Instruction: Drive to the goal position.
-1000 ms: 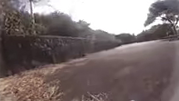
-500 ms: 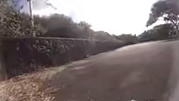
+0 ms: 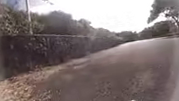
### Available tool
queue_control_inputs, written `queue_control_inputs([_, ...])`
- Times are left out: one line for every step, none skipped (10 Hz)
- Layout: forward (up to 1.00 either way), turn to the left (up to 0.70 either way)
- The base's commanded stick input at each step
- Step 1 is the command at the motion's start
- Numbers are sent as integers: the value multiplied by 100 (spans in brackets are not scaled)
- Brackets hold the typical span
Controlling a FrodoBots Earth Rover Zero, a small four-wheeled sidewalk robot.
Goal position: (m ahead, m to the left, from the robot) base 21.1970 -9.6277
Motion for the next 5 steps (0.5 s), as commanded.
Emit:
queue_control_inputs([70, 0])
queue_control_inputs([70, 0])
queue_control_inputs([70, 0])
queue_control_inputs([70, 0])
queue_control_inputs([70, 0])
